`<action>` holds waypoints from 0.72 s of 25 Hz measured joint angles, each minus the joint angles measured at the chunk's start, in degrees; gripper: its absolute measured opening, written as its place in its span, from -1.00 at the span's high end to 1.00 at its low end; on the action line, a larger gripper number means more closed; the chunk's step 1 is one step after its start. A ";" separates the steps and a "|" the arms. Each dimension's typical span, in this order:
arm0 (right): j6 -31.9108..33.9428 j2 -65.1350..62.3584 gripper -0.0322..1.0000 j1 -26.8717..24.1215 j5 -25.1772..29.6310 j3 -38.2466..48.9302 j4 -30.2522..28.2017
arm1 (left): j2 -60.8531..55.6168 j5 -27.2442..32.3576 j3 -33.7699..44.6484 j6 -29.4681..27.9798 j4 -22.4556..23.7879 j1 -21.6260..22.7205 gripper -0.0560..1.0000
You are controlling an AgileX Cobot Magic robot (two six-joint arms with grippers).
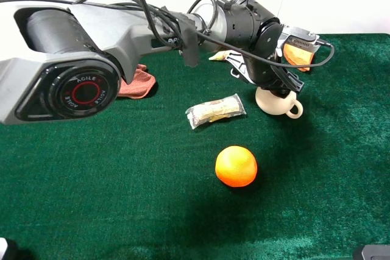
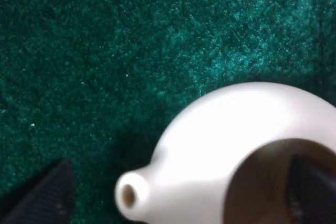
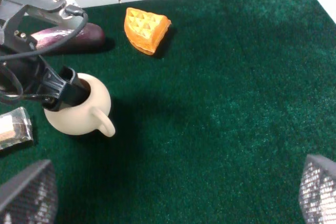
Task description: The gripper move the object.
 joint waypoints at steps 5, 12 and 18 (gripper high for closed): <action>0.00 0.00 -0.40 0.00 0.00 0.00 0.00 | 0.00 0.00 0.00 0.00 -1.05 0.00 -0.92; 0.00 0.00 -0.40 0.00 0.00 0.00 0.00 | -0.44 1.61 0.00 0.07 -1.34 0.00 -0.93; 0.00 0.00 -0.40 0.00 0.00 0.00 0.00 | -3.43 6.68 0.00 0.07 -1.10 0.00 -0.94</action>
